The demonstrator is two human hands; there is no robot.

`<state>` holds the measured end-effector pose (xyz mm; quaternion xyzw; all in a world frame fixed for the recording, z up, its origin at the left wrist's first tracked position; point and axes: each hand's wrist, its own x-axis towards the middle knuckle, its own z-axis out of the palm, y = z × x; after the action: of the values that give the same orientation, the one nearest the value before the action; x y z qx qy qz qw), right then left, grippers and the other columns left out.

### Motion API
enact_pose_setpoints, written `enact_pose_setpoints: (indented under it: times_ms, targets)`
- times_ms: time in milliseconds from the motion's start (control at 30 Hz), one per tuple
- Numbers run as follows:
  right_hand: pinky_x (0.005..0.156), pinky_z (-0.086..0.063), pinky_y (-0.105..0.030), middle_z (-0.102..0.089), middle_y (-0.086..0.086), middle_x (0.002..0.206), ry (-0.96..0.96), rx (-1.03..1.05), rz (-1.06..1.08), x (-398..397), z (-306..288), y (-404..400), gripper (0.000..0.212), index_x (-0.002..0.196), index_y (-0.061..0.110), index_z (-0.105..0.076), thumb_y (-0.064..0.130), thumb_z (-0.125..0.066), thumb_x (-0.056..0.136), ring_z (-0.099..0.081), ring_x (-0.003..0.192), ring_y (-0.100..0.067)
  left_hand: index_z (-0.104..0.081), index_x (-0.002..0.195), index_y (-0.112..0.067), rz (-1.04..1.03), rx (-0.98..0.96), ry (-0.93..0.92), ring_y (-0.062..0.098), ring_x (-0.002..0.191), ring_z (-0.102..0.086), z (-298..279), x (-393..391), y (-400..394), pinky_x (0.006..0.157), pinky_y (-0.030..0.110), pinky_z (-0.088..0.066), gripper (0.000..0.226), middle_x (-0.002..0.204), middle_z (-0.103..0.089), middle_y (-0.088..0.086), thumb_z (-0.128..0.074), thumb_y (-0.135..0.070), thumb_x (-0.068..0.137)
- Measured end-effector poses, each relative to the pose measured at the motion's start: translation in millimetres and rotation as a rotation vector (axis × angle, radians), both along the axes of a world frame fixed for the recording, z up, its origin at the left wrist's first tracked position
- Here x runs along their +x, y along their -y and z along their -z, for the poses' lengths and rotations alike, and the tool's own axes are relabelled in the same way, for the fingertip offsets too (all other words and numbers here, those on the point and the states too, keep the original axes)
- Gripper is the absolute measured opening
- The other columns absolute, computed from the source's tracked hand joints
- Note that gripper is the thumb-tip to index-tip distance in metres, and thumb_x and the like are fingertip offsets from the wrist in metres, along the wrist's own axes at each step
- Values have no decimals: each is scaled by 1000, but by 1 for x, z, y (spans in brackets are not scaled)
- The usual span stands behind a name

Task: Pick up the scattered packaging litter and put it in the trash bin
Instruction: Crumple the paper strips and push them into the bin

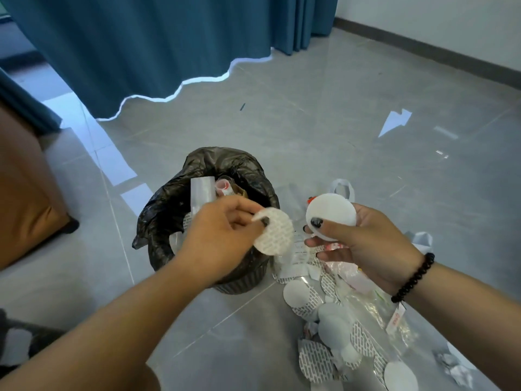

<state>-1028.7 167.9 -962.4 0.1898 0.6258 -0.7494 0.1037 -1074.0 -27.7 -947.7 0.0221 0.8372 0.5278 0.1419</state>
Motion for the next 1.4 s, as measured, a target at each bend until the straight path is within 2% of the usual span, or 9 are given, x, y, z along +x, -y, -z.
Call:
enact_pose_setpoints:
  times_ms: [133, 300, 467, 600, 700, 767, 933, 1233, 1400]
  targets:
    - [50, -51, -26, -61, -7, 96, -9, 259, -152, -28, -7, 13, 26, 120, 11, -50, 15, -52, 94, -62, 66, -16, -68, 92, -20, -232, -142, -63, 13, 68, -67, 3, -23, 41, 61, 27, -51, 11, 74, -72, 0, -67, -10, 86]
    - [67, -47, -28, -57, -3, 111, -331, 857, -464, -71, -13, 67, 24, 104, 19, -46, 20, -62, 86, -58, 93, -21, -68, 86, -24, -324, -284, -15, 22, 76, -69, 12, -29, 75, 81, 39, -55, 10, 73, -72, 6, -65, -14, 85]
    - [74, -42, -27, -52, -12, 125, -498, 1032, -616, -74, -1, 105, 17, 108, 10, -51, 17, -52, 92, -55, 103, -27, -65, 97, -21, -391, -284, -125, 18, 70, -68, 12, -38, 83, 70, 31, -53, 14, 70, -70, 2, -62, -15, 85]
    - [72, -45, -33, -51, -13, 109, -588, 1069, -766, -71, 10, 102, 17, 71, 17, -51, 17, -53, 88, -53, 85, -24, -66, 99, -21, -280, -372, -177, 19, 68, -68, 10, -35, 90, 71, 35, -57, 14, 71, -70, -3, -62, -16, 86]
    - [80, -50, -35, -58, -4, 96, -607, 1097, -748, -70, 17, 95, 16, 89, 18, -71, 28, -60, 82, -54, 89, -18, -68, 103, -18, -270, -437, -217, 17, 65, -67, 10, -34, 94, 71, 32, -57, 21, 70, -69, -6, -59, -14, 85]
    - [79, -43, -15, -57, 1, 99, -585, 1053, -635, -70, 17, 87, 21, 100, 21, -70, 27, -63, 81, -52, 87, -8, -67, 105, -19, -280, -445, -234, 12, 65, -66, 7, -33, 97, 73, 29, -56, 22, 76, -69, -11, -62, -16, 84]
    - [63, -34, 1, -53, 13, 86, -505, 953, -367, -68, 13, 63, 11, 87, 28, -68, 20, -68, 79, -49, 66, 4, -68, 97, -26, -253, -433, -297, 1, 69, -60, 0, -24, 84, 66, 11, -45, 18, 77, -66, -17, -63, -16, 83]
    - [57, -36, -3, -59, 14, 77, -289, 881, -149, -29, 31, 1, 16, 72, 25, -66, 11, -65, 80, -54, 65, -4, -63, 85, -37, 76, -517, -297, 0, 72, -60, 7, 6, 17, 73, 23, -54, 5, 72, -63, -20, -66, -34, 84]
    - [65, -36, -6, -54, 9, 85, -116, 1106, -410, 29, 92, -35, 13, 80, 25, -63, 12, -63, 81, -57, 81, -9, -64, 89, -36, 272, -594, -327, 0, 68, -60, 12, 31, -1, 67, 14, -51, 9, 72, -65, -18, -65, -28, 84]
